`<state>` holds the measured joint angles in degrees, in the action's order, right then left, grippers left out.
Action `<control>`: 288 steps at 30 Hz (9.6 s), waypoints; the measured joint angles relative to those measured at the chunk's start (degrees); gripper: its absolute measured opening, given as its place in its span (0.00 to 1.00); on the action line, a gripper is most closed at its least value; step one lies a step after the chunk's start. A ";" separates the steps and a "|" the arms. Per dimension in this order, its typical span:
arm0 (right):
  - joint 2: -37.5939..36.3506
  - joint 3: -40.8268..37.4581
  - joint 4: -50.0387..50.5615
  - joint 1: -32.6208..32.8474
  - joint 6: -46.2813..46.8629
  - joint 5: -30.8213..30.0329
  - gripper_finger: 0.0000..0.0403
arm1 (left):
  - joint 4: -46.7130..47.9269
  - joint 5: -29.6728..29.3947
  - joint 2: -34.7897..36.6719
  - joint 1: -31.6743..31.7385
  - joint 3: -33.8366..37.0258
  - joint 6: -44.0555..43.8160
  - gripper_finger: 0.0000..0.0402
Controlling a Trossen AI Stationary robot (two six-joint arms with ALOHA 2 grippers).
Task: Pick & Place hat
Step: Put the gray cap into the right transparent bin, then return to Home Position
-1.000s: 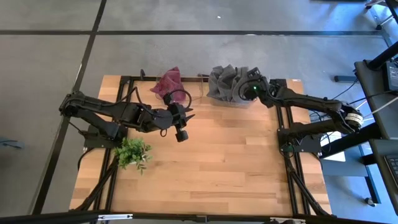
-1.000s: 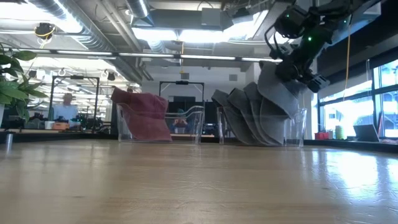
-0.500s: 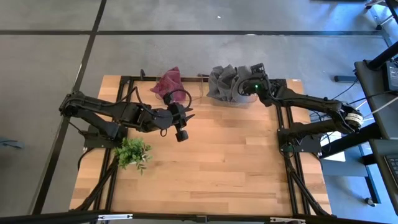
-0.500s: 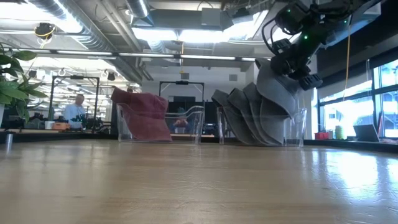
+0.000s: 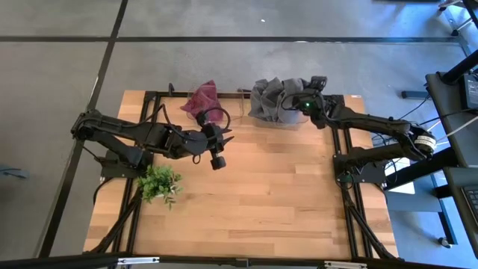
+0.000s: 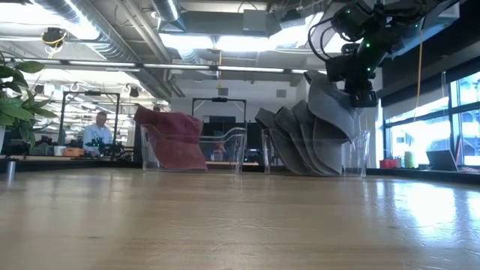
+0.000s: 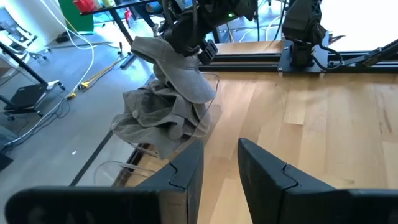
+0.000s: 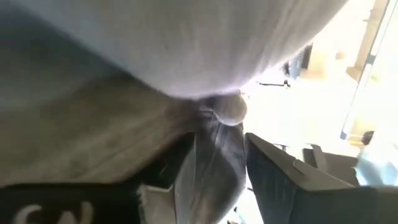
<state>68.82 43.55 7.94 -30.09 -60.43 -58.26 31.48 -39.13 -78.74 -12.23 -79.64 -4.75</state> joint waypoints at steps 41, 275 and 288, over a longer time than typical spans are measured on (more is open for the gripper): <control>-13.01 13.09 22.76 1.49 80.97 45.94 0.49 | 0.04 3.31 0.00 1.95 0.00 2.43 0.24; -68.72 -43.15 -12.31 50.45 64.91 30.64 0.45 | -35.45 15.84 78.64 0.76 79.17 1.51 0.24; -68.61 -43.15 -12.35 50.41 57.45 28.44 0.45 | -35.52 15.84 78.62 0.76 79.17 1.53 0.24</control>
<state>0.21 0.40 -4.40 20.32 -2.98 -29.83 -4.03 -23.29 -0.12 -11.46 -0.47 -3.23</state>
